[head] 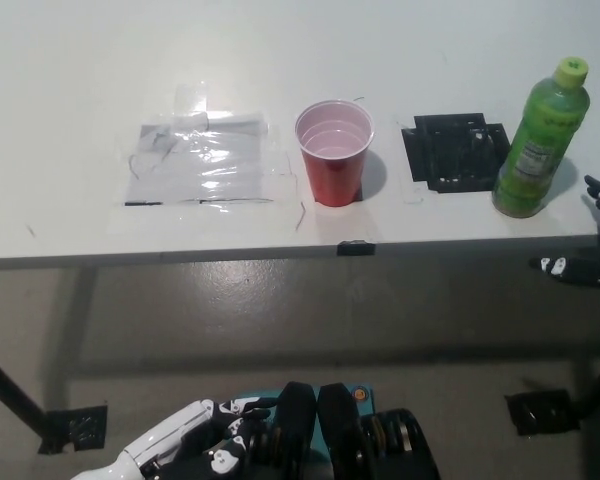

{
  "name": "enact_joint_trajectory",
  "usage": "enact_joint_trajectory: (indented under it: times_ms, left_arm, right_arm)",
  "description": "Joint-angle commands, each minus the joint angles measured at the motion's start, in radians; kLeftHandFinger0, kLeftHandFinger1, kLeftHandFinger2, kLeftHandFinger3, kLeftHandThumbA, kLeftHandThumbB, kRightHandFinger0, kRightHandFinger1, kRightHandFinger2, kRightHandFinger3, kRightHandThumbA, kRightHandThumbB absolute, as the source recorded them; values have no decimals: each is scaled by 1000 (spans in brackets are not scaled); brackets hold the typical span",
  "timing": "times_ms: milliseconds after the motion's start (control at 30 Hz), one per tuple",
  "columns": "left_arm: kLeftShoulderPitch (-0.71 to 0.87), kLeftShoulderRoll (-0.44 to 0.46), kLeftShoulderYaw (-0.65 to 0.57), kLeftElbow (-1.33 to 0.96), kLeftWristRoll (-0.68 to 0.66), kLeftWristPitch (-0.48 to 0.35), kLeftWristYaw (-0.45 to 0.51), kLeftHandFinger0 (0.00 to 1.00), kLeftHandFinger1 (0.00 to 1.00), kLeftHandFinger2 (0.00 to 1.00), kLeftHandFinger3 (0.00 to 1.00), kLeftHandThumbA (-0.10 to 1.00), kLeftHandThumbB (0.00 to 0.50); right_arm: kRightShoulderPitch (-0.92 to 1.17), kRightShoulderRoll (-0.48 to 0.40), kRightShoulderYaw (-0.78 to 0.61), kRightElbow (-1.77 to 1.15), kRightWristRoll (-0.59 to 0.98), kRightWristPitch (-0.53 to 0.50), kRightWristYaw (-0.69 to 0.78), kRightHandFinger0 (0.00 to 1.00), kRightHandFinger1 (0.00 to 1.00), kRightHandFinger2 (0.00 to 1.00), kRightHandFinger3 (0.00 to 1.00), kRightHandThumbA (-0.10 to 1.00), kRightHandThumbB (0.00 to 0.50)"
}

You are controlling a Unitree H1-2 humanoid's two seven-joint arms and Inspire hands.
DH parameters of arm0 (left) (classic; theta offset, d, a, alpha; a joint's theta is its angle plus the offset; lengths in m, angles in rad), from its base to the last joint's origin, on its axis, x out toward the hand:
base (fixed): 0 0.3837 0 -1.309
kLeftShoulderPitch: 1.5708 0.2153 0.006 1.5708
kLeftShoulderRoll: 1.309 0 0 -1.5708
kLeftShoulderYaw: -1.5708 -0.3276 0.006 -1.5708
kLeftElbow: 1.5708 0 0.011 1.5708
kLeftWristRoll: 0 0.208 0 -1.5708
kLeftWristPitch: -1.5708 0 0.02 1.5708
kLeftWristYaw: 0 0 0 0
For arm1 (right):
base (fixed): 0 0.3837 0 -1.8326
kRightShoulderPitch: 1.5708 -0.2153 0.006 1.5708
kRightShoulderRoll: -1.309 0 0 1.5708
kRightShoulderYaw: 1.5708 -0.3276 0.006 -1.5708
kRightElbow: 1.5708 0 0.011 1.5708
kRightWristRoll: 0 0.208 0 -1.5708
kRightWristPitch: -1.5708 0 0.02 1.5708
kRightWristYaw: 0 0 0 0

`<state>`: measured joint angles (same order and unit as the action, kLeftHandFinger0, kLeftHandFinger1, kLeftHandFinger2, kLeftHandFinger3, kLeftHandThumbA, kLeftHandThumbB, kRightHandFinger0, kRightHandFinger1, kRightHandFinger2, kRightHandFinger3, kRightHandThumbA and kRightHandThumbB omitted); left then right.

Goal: The robot uses its right hand to pick up a bottle kept in the middle of the desk and tilt it into a cup kept next to it to pour water out

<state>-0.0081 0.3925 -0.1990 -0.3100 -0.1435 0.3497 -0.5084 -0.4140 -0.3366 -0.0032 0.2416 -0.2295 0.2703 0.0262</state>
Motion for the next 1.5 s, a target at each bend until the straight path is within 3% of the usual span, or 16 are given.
enact_joint_trajectory:
  times_ms: [0,300,400,433,567,600,667,700,800,900,967,1067,1467]
  left_arm:
    - [-5,18,10,-21,-18,-9,-9,1000,1000,1000,1000,412,500]
    - [-1,17,5,-21,-11,-8,-7,1000,1000,1000,1000,442,500]
    - [-2,16,6,-15,-15,-15,-11,1000,1000,1000,1000,431,500]
    - [-2,18,5,-15,-15,-14,-12,1000,1000,1000,1000,432,500]
    - [-1,19,6,-18,-15,-11,-11,1000,1000,1000,1000,435,500]
    - [3,18,5,-22,-14,-13,-10,1000,1000,1000,1000,434,500]
    - [3,16,7,-22,-16,-11,-9,1000,1000,1000,1000,428,500]
    - [-5,19,4,-21,-13,-6,-11,1000,1000,1000,1000,411,500]
    - [-5,20,3,-22,-12,-4,-11,1000,1000,1000,1000,414,500]
    - [-5,21,3,-32,-11,7,-9,1000,1000,1000,1000,412,500]
    - [-3,20,5,-25,-12,-5,-10,1000,1000,1000,1000,422,500]
    - [5,21,6,-30,-13,-7,-10,1000,1000,1000,1000,420,500]
    - [7,23,6,-31,-16,-6,-11,1000,1000,1000,1000,413,500]
  right_arm:
    - [66,1,-26,-165,95,-38,63,1000,1000,1000,1000,1000,500]
    - [315,70,31,-572,128,-41,99,1000,1000,1000,1000,998,500]
    - [414,113,112,-682,73,-75,96,1000,1000,1000,1000,942,464]
    - [428,111,130,-675,60,-93,100,1000,1000,1000,1000,920,477]
    - [429,105,141,-581,84,-179,100,1000,1000,1000,1000,772,433]
    - [431,101,137,-556,108,-187,112,1000,1000,1000,1000,767,454]
    - [429,97,136,-527,118,-209,120,932,1000,1000,1000,733,438]
    - [427,89,134,-488,140,-203,141,879,1000,1000,1000,693,401]
    - [419,84,135,-459,150,-223,153,802,1000,1000,1000,656,393]
    - [408,77,147,-419,142,-245,166,694,871,1000,1000,619,416]
    - [400,67,162,-401,111,-265,170,607,773,942,1000,611,407]
    - [401,55,180,-399,99,-246,189,687,832,943,1000,607,420]
    - [388,16,217,-413,43,-219,209,601,763,949,1000,640,439]
